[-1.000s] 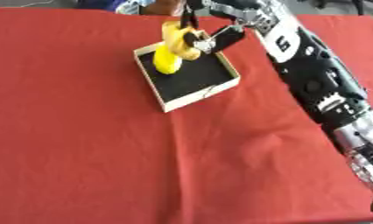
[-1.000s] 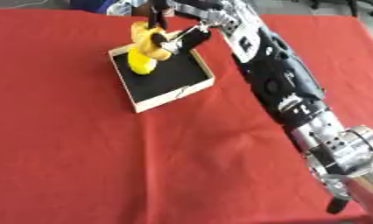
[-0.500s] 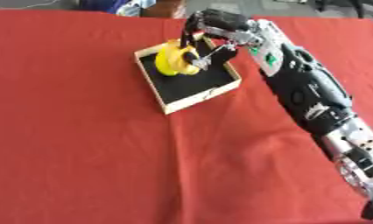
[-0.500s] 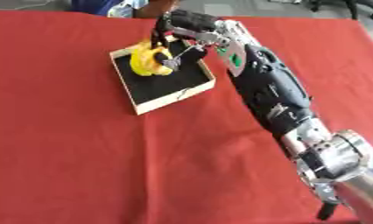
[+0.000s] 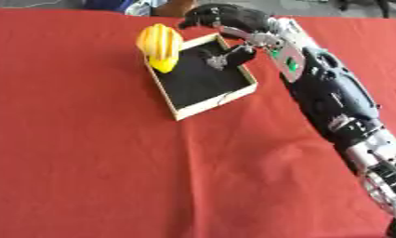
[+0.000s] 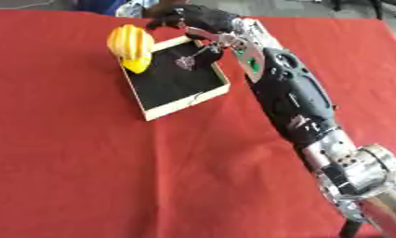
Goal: Pick up objects on the table and place them in the box.
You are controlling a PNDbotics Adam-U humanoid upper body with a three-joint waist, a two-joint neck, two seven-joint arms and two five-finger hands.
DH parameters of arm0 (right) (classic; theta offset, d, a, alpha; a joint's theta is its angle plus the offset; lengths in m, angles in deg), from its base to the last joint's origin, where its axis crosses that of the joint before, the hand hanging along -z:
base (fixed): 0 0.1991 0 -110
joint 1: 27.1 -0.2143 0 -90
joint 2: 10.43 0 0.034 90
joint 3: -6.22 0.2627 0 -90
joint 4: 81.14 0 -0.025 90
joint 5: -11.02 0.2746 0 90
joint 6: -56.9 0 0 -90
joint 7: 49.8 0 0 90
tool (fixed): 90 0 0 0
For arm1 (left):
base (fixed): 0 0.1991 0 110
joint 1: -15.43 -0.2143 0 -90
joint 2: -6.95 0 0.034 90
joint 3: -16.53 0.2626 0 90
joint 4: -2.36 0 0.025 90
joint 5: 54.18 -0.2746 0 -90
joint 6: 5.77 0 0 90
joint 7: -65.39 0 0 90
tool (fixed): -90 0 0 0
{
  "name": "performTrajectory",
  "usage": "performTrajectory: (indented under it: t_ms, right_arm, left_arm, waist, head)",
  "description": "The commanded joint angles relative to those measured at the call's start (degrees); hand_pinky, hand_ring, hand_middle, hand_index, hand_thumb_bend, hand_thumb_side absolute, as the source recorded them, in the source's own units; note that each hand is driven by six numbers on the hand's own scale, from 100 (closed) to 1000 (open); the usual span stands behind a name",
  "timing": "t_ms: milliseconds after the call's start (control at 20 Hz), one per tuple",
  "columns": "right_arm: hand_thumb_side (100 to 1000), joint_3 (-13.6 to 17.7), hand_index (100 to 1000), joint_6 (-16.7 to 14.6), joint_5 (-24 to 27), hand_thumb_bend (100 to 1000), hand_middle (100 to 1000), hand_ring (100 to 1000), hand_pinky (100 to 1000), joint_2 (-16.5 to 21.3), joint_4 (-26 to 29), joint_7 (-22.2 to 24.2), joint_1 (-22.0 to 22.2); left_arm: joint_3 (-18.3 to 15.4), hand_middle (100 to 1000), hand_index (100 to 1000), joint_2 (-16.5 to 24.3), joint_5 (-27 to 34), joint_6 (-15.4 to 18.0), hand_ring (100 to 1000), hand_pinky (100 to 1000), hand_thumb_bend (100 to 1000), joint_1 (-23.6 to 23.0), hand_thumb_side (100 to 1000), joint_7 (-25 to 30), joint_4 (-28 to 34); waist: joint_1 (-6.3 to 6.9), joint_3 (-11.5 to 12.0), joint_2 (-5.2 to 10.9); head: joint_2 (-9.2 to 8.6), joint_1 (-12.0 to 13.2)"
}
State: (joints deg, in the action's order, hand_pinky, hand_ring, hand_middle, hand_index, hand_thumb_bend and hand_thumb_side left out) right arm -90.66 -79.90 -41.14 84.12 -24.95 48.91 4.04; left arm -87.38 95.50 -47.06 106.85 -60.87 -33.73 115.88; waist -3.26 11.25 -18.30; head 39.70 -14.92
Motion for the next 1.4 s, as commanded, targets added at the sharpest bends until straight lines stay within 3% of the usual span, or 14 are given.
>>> performTrajectory:
  t_ms: [50,400,750,900,950,1000,1050,1250,1400]
  right_arm:
    - [189,0.87,950,0.2,-1.11,100,849,966,978,2.23,3.45,0.74,-0.44]
    - [100,1.73,939,0.62,1.49,100,841,955,967,3.26,6.74,2.78,0.36]
    - [100,2.62,923,3.05,5.89,100,827,930,944,4.09,10.19,3.47,1.03]
    - [100,4.07,898,7.19,15.05,100,808,887,915,5.14,14.6,1.22,1.84]
    - [174,4.31,888,9.19,19.09,100,799,872,909,5.77,16.68,0.82,2.3]
    - [371,4.61,878,11.24,23.91,100,790,857,905,6.59,19.17,0.51,2.96]
    - [429,4.83,871,13.22,28.59,100,783,847,903,7.58,21.75,0.6,3.7]
    - [437,6.88,854,20.05,45.77,100,770,834,898,13.66,34.82,1.59,8.71]
    - [364,9.74,843,22.16,53.92,100,760,825,892,18.41,44.16,0.07,14.08]
  left_arm:
    - [0.0,815,877,0.53,0.1,-0.03,737,902,195,0.52,763,0.23,1.07]
    - [0.01,810,876,0.46,0.15,-0.13,731,900,194,0.43,763,0.27,1.07]
    - [-0.07,810,876,0.43,0.09,-0.09,730,899,193,0.27,762,0.29,1.07]
    - [-0.17,810,876,0.65,0.0,0.08,730,899,188,0.33,762,0.1,1.07]
    - [-0.2,810,876,0.73,-0.06,0.11,730,899,187,0.32,761,0.02,1.07]
    - [-0.25,810,876,0.87,-0.15,0.18,730,898,185,0.3,761,-0.08,1.07]
    - [-0.3,810,875,1.01,-0.24,0.26,730,898,184,0.27,760,-0.19,1.07]
    - [-0.67,810,875,1.54,-0.73,0.63,730,897,181,0.04,759,-0.88,1.07]
    - [-0.98,810,875,1.78,-1.13,0.87,729,896,178,-0.06,757,-1.42,1.07]
  waist:
    - [0.44,-0.12,1.05]
    - [0.61,-0.57,1.1]
    - [0.92,-0.63,1.03]
    - [1.02,-0.7,1.0]
    - [1.03,-0.73,0.99]
    - [1.03,-0.79,0.98]
    - [1.03,-0.84,0.97]
    - [1.06,-1.14,0.81]
    - [1.14,-1.46,0.62]
  head:
    - [-0.58,0.23]
    - [-0.65,0.63]
    - [-0.64,0.77]
    - [-0.62,1.31]
    - [-0.62,1.54]
    - [-0.64,1.84]
    - [-0.66,2.09]
    - [-0.9,3.19]
    - [-1.18,4.02]
